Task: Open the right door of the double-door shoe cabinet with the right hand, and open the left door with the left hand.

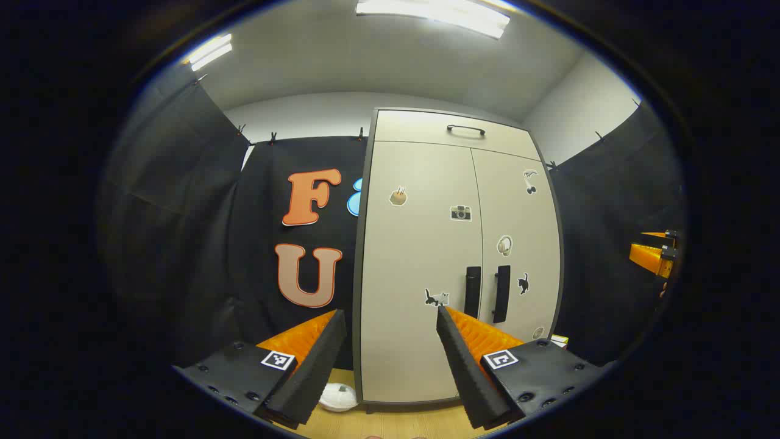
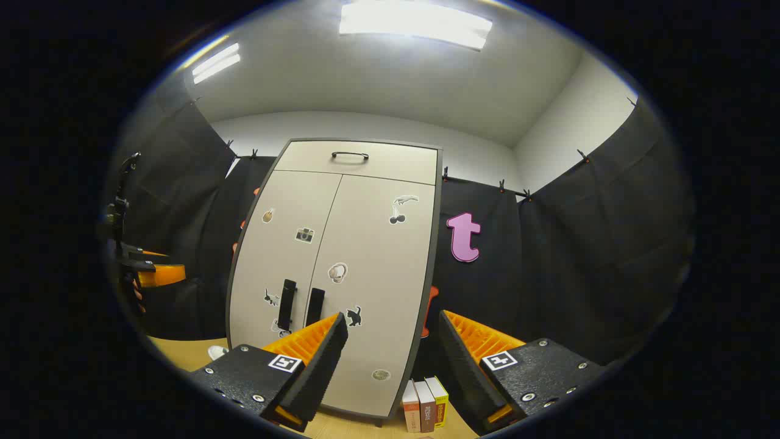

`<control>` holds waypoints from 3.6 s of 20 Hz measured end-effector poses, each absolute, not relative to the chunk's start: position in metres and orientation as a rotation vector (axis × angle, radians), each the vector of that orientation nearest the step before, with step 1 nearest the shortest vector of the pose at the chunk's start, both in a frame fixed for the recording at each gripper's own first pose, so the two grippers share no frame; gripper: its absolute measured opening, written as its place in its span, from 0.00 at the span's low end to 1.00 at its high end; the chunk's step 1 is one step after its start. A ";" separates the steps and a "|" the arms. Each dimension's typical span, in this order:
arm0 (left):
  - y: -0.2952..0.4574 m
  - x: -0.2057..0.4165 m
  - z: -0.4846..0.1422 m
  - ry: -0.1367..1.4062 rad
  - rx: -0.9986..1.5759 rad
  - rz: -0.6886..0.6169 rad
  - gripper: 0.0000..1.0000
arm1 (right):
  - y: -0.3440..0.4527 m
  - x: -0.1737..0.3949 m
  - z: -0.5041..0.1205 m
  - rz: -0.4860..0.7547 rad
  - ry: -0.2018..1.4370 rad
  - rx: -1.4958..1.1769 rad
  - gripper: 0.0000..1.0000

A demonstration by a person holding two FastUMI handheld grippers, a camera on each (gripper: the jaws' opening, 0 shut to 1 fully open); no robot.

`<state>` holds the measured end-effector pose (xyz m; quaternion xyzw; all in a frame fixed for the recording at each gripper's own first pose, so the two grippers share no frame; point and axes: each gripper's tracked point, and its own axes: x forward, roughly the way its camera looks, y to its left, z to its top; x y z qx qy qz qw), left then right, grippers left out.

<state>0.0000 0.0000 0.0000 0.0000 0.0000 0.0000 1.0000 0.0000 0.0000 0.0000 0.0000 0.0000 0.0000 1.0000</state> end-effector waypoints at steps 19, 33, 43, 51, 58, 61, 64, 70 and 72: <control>0.018 -0.012 0.006 -0.066 -0.053 0.018 0.95 | 0.024 -0.012 0.001 0.029 0.004 -0.007 0.94; 0.017 -0.012 0.009 -0.063 -0.011 0.015 0.95 | 0.061 0.019 -0.021 0.084 0.053 0.027 0.94; 0.043 -0.010 0.007 0.012 -0.037 0.042 0.98 | 0.143 0.101 -0.053 0.189 0.198 0.067 0.92; 0.092 -0.018 0.012 -0.006 -0.008 0.125 0.97 | 0.187 0.166 -0.101 0.231 0.339 0.156 0.90; 0.124 -0.024 0.007 -0.010 -0.002 0.173 0.96 | 0.178 0.211 -0.129 0.150 0.380 0.214 0.82; 0.131 -0.027 0.003 -0.002 -0.011 0.185 0.96 | 0.168 0.227 -0.143 0.105 0.406 0.243 0.82; 0.140 -0.033 0.004 -0.010 -0.007 0.206 0.96 | 0.165 0.233 -0.148 0.070 0.411 0.254 0.72; 0.136 -0.041 -0.005 0.021 -0.022 0.196 0.96 | 0.168 0.237 -0.150 0.005 0.406 0.240 0.63; 0.136 -0.044 -0.003 0.021 -0.020 0.203 0.96 | 0.174 0.236 -0.150 0.028 0.410 0.261 0.48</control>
